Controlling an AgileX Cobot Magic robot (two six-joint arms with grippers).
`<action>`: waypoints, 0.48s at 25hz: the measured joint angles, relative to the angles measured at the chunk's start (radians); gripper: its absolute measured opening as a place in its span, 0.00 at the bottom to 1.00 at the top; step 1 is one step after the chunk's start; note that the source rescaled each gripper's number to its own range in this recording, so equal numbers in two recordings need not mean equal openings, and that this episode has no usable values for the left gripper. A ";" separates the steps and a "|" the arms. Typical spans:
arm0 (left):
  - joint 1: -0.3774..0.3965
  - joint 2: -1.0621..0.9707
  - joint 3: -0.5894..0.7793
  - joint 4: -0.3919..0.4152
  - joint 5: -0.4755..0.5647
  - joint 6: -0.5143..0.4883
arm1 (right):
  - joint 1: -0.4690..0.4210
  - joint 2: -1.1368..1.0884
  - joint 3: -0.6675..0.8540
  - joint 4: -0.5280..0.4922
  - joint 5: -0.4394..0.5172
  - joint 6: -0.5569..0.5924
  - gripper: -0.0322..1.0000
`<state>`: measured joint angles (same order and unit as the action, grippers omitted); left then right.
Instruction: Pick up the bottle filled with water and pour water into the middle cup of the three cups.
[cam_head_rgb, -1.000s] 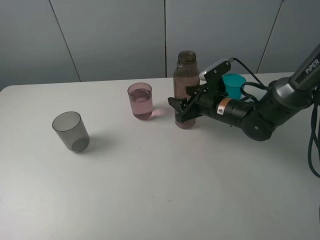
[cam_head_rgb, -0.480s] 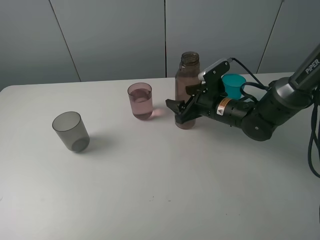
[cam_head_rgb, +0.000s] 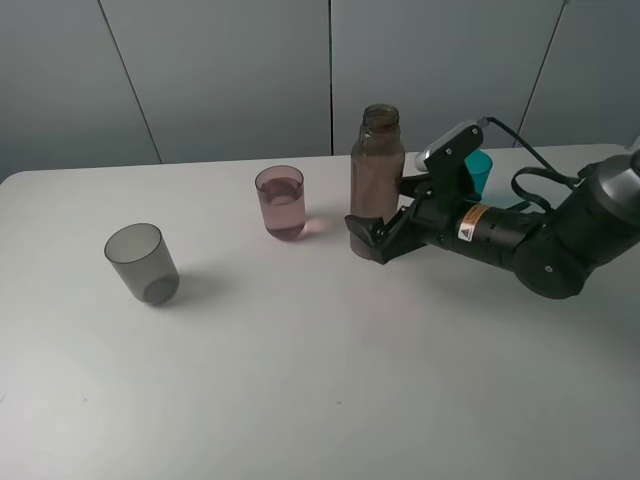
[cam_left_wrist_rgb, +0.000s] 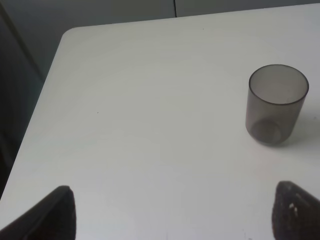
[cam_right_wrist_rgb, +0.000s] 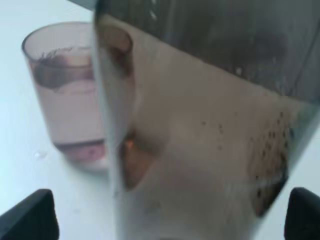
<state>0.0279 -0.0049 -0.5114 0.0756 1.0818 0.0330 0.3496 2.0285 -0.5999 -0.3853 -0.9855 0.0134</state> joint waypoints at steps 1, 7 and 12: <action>0.000 0.000 0.000 0.000 0.000 0.000 | 0.000 -0.024 0.026 0.011 0.003 -0.013 0.94; 0.000 0.000 0.000 0.000 0.000 0.000 | 0.000 -0.196 0.117 0.082 0.196 -0.079 0.95; 0.000 0.000 0.000 0.000 0.000 0.000 | 0.000 -0.431 0.126 0.124 0.487 -0.061 0.95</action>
<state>0.0279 -0.0049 -0.5114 0.0756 1.0818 0.0330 0.3496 1.5974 -0.4735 -0.2612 -0.4982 -0.0477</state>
